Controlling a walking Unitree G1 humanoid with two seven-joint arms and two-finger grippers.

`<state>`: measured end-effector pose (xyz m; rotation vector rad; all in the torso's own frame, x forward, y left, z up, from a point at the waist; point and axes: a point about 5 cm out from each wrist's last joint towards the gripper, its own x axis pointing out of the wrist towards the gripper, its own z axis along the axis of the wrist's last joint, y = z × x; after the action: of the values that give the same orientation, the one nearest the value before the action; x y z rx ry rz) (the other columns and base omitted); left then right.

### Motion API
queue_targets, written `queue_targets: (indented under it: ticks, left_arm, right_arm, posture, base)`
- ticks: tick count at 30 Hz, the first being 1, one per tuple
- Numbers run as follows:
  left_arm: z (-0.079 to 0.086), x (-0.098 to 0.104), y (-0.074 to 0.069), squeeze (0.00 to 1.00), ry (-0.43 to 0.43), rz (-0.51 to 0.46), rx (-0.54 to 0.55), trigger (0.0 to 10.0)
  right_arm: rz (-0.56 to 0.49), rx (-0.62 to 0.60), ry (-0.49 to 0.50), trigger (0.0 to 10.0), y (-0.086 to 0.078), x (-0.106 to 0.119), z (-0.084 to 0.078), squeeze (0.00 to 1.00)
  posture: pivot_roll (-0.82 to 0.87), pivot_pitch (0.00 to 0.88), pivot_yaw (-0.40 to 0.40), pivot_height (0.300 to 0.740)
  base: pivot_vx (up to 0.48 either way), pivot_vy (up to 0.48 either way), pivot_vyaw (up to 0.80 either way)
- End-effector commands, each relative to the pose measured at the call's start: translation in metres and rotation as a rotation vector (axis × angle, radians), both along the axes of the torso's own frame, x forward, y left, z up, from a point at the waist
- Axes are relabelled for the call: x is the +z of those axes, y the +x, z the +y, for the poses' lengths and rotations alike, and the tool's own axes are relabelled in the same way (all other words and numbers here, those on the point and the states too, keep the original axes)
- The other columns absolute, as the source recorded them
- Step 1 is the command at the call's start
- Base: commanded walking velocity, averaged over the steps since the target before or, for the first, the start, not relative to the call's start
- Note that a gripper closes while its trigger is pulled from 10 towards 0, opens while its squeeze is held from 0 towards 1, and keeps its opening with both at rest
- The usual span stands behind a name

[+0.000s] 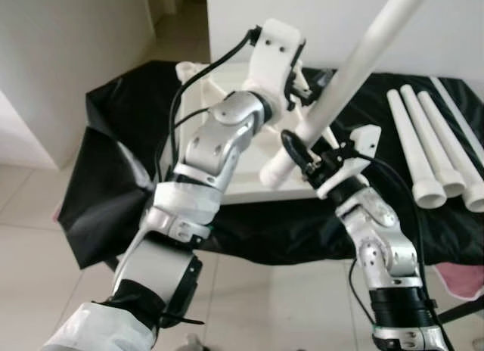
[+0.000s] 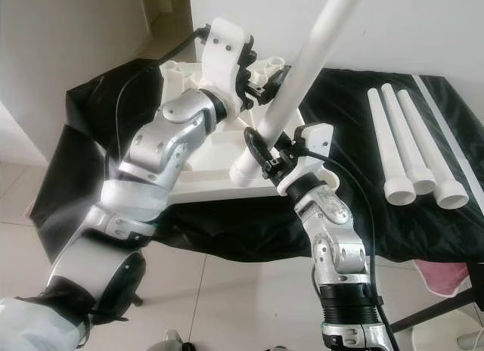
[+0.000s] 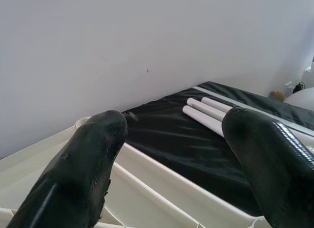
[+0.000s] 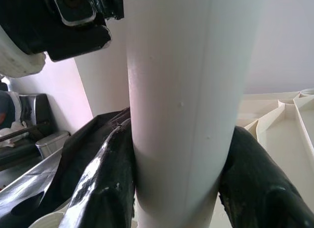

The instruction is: Building children table

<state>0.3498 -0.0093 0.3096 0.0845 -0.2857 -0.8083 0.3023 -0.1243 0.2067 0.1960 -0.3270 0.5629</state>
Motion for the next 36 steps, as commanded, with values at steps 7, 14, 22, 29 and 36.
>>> queue_targets:
  ticks: [7, 14, 22, 29, 36]
  left_arm:
    - [-0.019, 0.017, -0.012, 0.00, 0.013, -0.080, -0.116, 10.0]
    - [0.003, 0.014, 0.004, 0.00, -0.041, -0.080, 0.022, 10.0]
    - [0.032, -0.018, 0.013, 0.00, -0.135, 0.028, 0.129, 10.0]
    - [0.036, -0.058, 0.004, 0.00, -0.091, 0.103, 0.120, 10.0]
    - [0.030, -0.087, -0.007, 0.00, -0.010, 0.149, 0.076, 10.0]
  right_arm:
    - [0.013, 0.025, -0.036, 10.0, 0.003, -0.002, 0.010, 0.00]
    - [-0.001, -0.079, -0.008, 10.0, 0.005, 0.004, -0.005, 0.00]
    - [-0.017, -0.339, 0.039, 10.0, 0.011, 0.013, -0.044, 0.00]
    - [-0.020, -0.530, 0.009, 10.0, 0.014, 0.018, -0.068, 0.00]
    - [0.017, -0.636, -0.075, 10.0, 0.016, 0.015, -0.080, 0.00]
  posture:
    - [-0.05, 0.000, -0.006, 0.740]
    - [-0.06, 0.000, 0.001, 0.740]
    - [-0.07, 0.000, 0.004, 0.740]
    - [-0.07, 0.000, -0.002, 0.740]
    - [-0.07, 0.000, -0.006, 0.740]
  base:
    - [0.000, 0.000, 0.00]
    - [0.000, 0.000, 0.00]
    - [0.000, 0.000, 0.00]
    - [0.000, 0.000, 0.00]
    - [0.000, 0.000, 0.00]
